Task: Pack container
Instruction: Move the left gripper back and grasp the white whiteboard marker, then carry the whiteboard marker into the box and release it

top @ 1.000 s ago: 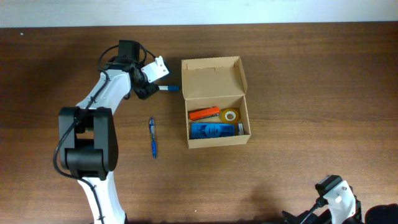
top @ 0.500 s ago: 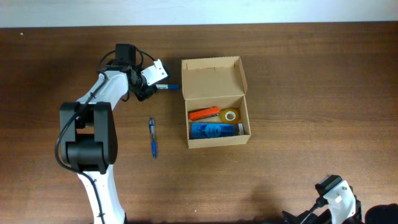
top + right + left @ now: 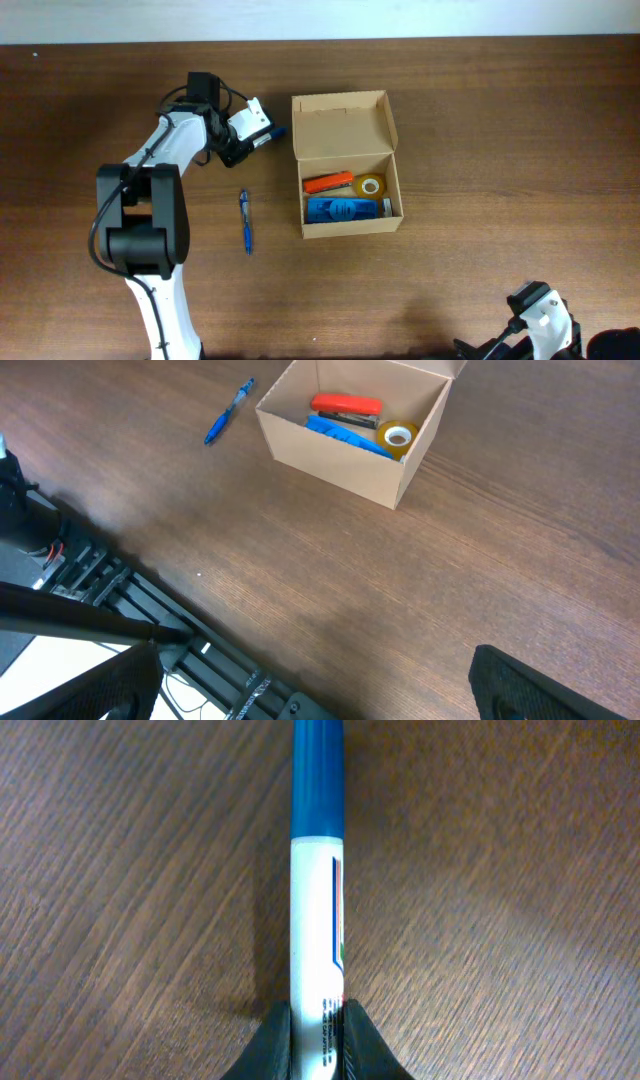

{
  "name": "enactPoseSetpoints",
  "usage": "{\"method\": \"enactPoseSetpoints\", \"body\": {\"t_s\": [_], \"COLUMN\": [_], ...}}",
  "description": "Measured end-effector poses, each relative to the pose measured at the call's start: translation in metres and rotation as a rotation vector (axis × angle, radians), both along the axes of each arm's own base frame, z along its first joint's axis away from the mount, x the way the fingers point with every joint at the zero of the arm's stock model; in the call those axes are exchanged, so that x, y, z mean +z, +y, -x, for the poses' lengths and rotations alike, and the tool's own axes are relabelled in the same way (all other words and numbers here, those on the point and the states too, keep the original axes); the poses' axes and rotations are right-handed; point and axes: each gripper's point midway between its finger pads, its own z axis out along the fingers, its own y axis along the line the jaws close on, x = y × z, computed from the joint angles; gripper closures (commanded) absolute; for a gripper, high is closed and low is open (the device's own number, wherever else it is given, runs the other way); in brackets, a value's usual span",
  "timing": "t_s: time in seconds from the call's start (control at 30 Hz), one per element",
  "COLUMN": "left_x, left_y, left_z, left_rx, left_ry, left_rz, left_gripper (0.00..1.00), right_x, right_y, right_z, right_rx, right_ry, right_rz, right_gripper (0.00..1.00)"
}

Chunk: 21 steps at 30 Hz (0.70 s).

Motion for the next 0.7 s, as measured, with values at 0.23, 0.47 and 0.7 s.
{"method": "enactPoseSetpoints", "body": {"t_s": [0.23, 0.47, 0.7], "left_x": [0.068, 0.195, 0.203], "left_y": [-0.018, -0.057, -0.125], "left_z": [0.013, 0.047, 0.09], "left_rx": [0.18, 0.218, 0.003], "left_ry": [0.051, -0.155, -0.167], "left_rz": [0.057, 0.035, -0.001], "left_gripper": [0.98, 0.98, 0.98], "right_x": [0.0, 0.0, 0.0], "right_y": [0.0, 0.0, 0.0], "right_z": [0.0, 0.0, 0.0], "right_rx": [0.0, 0.0, 0.0], "right_ry": [0.0, 0.0, 0.0], "right_rz": [0.0, 0.0, 0.0], "right_gripper": [0.01, 0.01, 0.01]}}
